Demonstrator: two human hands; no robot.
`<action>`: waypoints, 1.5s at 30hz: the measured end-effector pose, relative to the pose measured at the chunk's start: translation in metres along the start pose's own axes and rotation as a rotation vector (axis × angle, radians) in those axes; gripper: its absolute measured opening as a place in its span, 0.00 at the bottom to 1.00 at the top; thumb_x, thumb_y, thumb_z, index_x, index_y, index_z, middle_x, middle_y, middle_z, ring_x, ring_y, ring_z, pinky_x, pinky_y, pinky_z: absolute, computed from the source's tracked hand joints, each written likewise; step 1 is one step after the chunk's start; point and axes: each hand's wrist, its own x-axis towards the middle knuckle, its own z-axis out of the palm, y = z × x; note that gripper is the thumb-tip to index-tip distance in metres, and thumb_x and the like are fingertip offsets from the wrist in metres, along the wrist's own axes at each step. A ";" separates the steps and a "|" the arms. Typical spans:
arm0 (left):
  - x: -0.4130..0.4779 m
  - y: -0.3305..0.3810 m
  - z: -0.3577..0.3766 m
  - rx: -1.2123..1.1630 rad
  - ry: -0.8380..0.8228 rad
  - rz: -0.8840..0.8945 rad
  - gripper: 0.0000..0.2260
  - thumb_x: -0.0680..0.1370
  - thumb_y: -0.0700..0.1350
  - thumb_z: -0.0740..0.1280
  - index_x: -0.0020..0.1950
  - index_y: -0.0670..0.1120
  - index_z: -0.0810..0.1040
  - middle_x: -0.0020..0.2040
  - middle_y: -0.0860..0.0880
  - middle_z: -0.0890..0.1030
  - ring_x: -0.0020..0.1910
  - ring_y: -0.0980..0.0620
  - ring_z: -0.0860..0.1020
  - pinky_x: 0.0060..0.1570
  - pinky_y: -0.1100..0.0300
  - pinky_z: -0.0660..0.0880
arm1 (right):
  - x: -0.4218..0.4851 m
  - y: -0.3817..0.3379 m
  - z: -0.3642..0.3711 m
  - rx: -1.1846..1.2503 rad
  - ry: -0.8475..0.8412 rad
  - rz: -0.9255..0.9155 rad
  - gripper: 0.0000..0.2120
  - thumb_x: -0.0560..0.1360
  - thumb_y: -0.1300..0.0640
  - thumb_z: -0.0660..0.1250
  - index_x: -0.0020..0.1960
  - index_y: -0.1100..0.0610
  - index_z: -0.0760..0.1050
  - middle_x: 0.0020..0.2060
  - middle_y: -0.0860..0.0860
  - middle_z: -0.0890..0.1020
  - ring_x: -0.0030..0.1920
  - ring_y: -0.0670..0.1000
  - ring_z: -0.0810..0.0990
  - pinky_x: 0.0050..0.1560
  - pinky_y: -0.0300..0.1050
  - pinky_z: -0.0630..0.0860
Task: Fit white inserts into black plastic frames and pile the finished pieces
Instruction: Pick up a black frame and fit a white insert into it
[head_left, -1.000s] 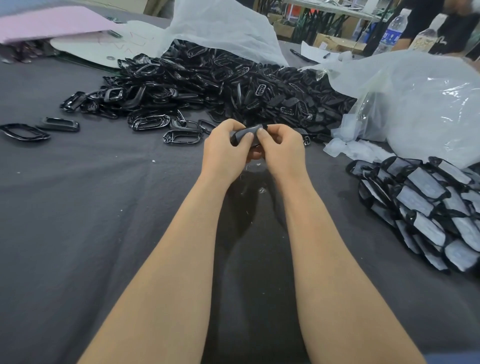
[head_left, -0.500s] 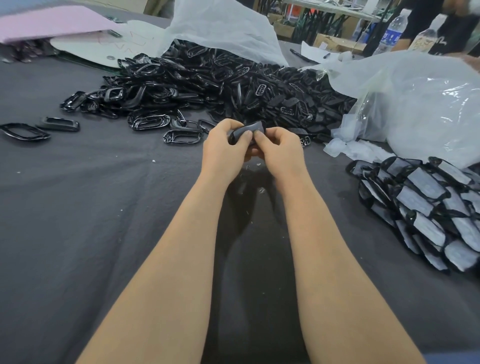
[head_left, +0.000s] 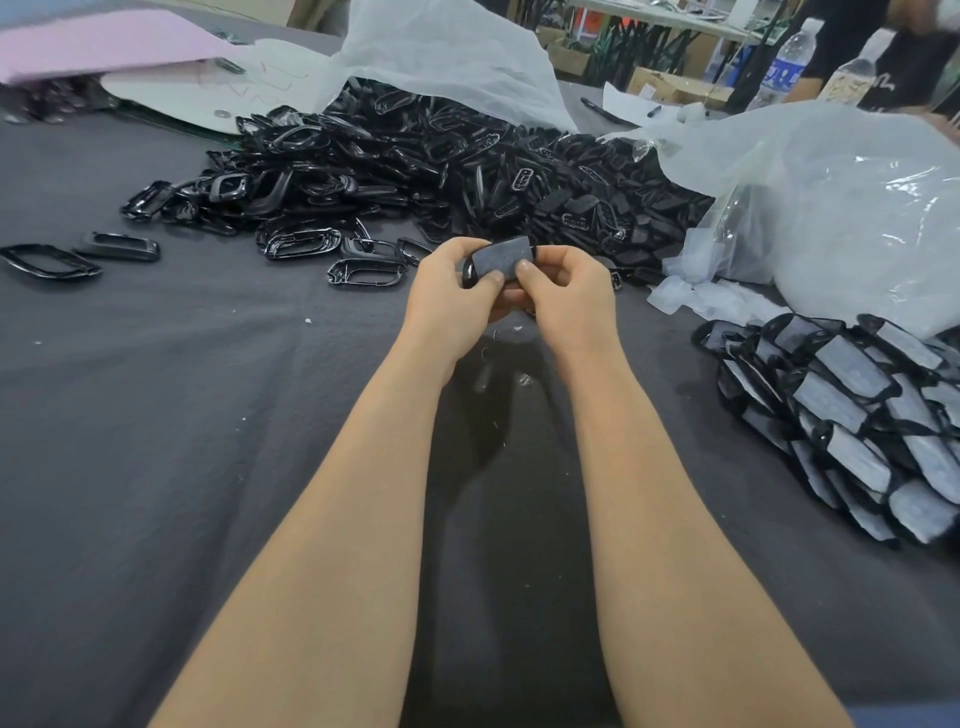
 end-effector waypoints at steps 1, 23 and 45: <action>0.000 0.001 0.000 -0.029 0.002 -0.012 0.10 0.79 0.34 0.63 0.57 0.46 0.74 0.51 0.43 0.83 0.47 0.49 0.83 0.48 0.58 0.82 | 0.000 0.000 0.000 -0.008 0.018 0.003 0.03 0.77 0.65 0.65 0.50 0.59 0.75 0.46 0.60 0.83 0.47 0.59 0.83 0.54 0.57 0.79; 0.000 0.000 -0.002 0.072 0.048 0.055 0.09 0.80 0.38 0.64 0.46 0.54 0.73 0.42 0.46 0.84 0.40 0.51 0.83 0.49 0.52 0.81 | -0.001 0.000 0.000 0.117 0.005 0.028 0.06 0.74 0.64 0.68 0.49 0.57 0.74 0.45 0.55 0.82 0.46 0.55 0.82 0.48 0.48 0.79; -0.002 0.002 -0.001 0.074 0.134 0.067 0.09 0.78 0.40 0.65 0.42 0.53 0.76 0.46 0.43 0.83 0.49 0.45 0.82 0.54 0.45 0.79 | -0.008 -0.003 0.002 0.266 -0.053 0.032 0.07 0.76 0.64 0.67 0.43 0.53 0.77 0.28 0.43 0.78 0.25 0.38 0.72 0.29 0.33 0.70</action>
